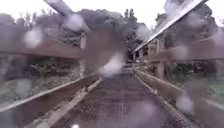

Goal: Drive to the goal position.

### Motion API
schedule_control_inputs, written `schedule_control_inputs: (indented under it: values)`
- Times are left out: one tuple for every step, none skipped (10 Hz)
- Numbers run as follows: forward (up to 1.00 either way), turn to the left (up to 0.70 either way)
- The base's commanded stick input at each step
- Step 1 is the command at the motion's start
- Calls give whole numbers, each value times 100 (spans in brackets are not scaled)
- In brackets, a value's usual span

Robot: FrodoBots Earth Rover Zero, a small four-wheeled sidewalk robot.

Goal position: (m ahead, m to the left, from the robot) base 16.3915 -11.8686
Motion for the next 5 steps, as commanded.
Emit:
schedule_control_inputs:
  values:
    - [85, -30]
    - [85, -25]
    - [85, 0]
    - [85, 0]
    - [85, 0]
